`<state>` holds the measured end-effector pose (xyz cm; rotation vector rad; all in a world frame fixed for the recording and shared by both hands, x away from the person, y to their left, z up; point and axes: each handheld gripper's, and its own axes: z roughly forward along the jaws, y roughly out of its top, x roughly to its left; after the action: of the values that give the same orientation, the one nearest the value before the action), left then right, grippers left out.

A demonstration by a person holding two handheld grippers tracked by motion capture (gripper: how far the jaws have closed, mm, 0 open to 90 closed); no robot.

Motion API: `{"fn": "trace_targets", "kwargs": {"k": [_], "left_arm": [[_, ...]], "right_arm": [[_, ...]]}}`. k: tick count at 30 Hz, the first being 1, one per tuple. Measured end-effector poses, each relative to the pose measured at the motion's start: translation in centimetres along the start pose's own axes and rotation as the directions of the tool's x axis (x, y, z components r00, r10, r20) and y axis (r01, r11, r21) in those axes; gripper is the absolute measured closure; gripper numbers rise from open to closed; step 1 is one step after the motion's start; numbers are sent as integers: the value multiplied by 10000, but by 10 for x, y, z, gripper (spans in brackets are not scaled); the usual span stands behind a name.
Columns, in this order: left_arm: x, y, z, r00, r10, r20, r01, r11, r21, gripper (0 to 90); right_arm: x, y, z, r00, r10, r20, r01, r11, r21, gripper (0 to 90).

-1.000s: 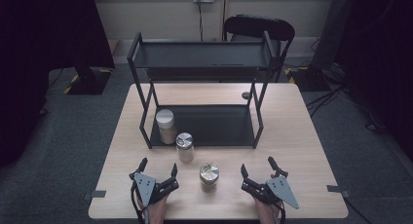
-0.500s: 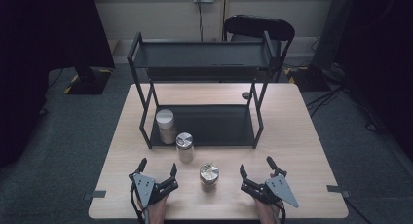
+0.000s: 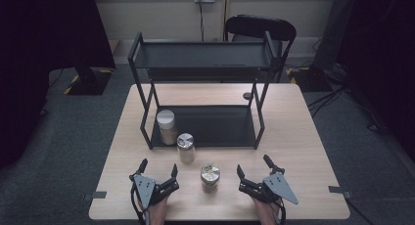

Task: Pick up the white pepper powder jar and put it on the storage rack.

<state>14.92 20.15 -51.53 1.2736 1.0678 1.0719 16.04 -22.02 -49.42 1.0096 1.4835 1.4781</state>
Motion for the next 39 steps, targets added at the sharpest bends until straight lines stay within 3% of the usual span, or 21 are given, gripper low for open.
{"fn": "trace_targets", "kwargs": {"k": [23,39], "left_arm": [[1,1,0,10000,-17,38,17,10000,34,0],[1,1,0,10000,-59,-1,59,10000,33,0]], "right_arm": [[7,25,13,9973,-38,-737,35,10000,-50,51],[12,46,33,9870,-116,-1605,132,9999,89,81]]}}
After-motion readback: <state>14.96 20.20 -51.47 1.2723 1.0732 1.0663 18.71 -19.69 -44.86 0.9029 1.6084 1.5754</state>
